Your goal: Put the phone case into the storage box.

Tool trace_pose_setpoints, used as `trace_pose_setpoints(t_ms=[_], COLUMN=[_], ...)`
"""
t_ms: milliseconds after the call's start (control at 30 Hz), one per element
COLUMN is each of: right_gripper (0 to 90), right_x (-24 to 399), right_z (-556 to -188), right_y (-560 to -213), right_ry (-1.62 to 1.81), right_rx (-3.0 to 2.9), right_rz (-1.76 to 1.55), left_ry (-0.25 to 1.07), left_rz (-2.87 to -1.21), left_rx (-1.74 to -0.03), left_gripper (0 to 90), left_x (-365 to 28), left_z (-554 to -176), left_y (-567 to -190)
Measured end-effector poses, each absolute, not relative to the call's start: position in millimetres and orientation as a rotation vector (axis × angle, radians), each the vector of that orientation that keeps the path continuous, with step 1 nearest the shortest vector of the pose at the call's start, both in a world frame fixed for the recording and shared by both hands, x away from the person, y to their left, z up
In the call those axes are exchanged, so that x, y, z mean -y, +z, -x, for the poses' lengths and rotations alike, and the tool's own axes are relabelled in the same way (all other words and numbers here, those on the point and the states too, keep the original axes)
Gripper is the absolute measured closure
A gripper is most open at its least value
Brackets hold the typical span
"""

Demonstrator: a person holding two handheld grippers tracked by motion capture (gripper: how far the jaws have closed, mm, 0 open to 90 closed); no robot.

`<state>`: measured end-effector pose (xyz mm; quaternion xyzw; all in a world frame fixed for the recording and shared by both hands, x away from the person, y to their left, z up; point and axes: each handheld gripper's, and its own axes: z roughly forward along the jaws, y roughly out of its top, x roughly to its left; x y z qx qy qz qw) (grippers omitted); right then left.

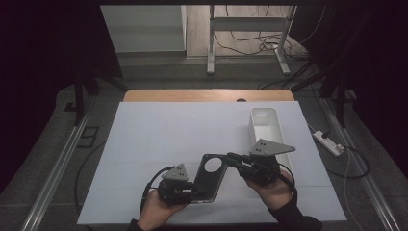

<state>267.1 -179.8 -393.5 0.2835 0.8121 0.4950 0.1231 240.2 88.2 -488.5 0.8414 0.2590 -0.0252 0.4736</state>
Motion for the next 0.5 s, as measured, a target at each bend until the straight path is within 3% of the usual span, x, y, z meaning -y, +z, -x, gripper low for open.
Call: trace_pose_setpoints(t_ms=[300,500], right_gripper=[79.9,79.9], right_x=[179.9,181.0], right_z=[-269.2,-271.7], right_y=[-394.3,-395.2], right_ry=[1.420,1.418], right_rx=[-2.371,-2.374], right_rz=[-0.847,-0.855], left_ry=[-0.038,-0.005], left_rz=[-2.033,-2.014], left_rx=[-0.632,-0.635], left_gripper=[41.9,32.2], left_x=[-88.0,-90.5], left_z=[-239.6,-237.7], left_y=[-485.1,-481.1])
